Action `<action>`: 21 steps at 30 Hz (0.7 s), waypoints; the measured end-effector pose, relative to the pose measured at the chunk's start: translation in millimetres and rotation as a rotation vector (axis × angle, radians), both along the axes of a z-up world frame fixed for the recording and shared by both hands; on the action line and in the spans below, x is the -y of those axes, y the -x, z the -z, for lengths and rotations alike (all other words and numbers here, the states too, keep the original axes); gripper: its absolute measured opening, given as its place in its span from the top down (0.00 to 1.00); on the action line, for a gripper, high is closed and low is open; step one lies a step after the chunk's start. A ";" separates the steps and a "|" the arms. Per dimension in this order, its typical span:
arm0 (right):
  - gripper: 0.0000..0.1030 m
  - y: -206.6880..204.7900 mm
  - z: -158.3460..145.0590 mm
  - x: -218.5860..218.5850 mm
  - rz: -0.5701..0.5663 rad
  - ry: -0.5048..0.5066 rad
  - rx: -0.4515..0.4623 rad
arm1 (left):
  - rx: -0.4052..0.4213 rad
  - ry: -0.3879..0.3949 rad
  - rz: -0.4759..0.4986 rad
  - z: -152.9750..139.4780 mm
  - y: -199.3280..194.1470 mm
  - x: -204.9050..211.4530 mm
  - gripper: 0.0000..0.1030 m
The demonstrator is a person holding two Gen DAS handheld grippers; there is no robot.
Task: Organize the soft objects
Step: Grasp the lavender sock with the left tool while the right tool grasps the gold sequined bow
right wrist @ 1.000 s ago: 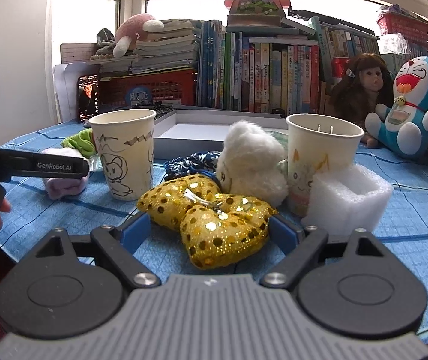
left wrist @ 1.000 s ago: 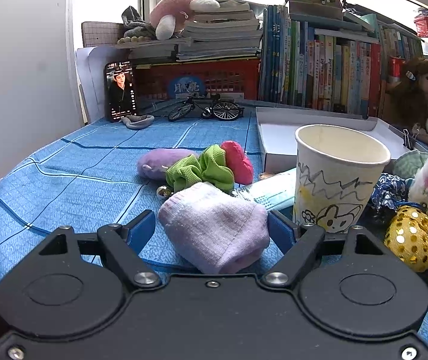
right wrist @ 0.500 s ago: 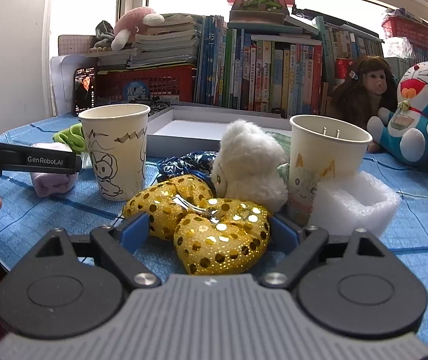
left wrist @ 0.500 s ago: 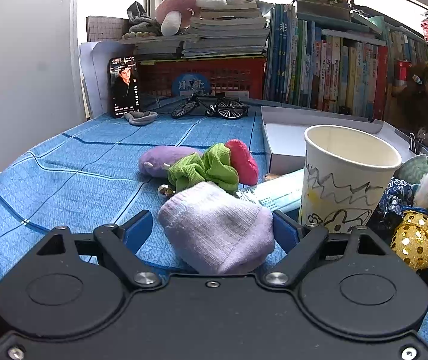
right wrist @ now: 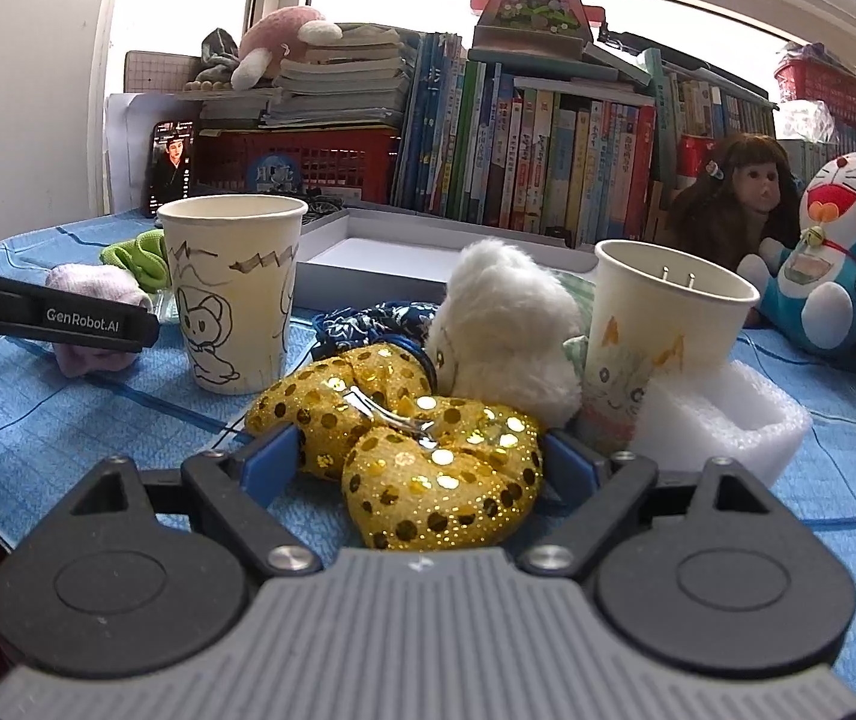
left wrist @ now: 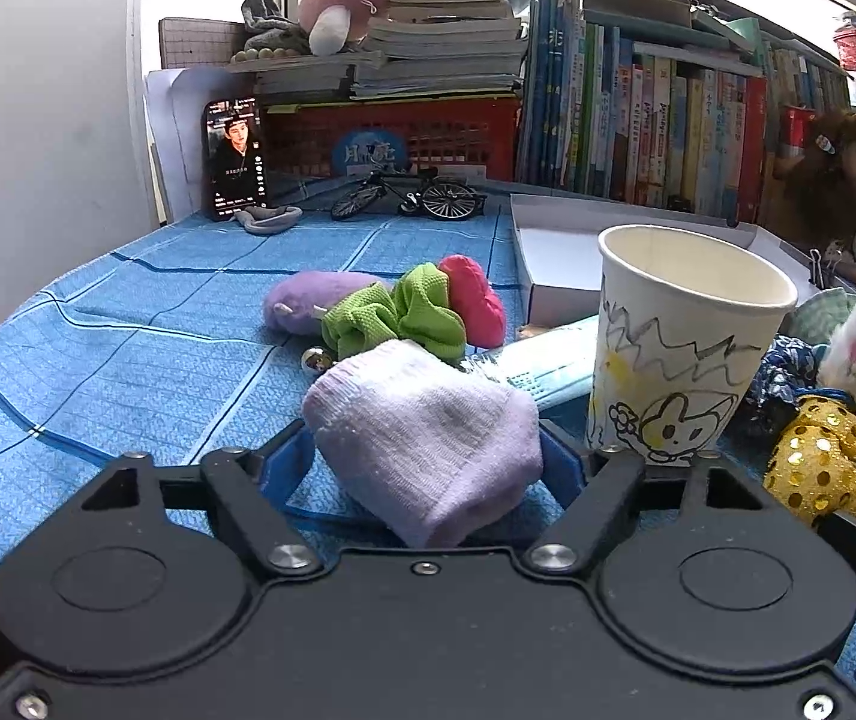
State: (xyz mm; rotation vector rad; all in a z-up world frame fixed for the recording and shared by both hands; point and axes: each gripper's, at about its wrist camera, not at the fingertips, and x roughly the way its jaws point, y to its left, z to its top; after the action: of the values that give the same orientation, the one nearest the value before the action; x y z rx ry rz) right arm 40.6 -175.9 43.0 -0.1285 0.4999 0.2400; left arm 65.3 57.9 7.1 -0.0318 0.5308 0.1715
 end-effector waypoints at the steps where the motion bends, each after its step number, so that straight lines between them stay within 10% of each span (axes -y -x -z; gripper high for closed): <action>1: 0.16 0.1 0.3 -0.6 -0.003 0.002 0.000 | -0.001 0.007 0.007 -0.2 -0.1 -0.8 0.32; 21: 0.14 13.5 -6.1 16.5 -0.049 -0.024 -0.006 | 0.001 0.043 0.009 -8.7 14.5 -8.2 0.46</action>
State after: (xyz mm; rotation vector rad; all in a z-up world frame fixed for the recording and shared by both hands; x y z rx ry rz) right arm 27.1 -192.5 49.1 -0.1166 0.4997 0.2941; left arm 50.8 66.1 15.8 -0.0711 0.5339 0.1509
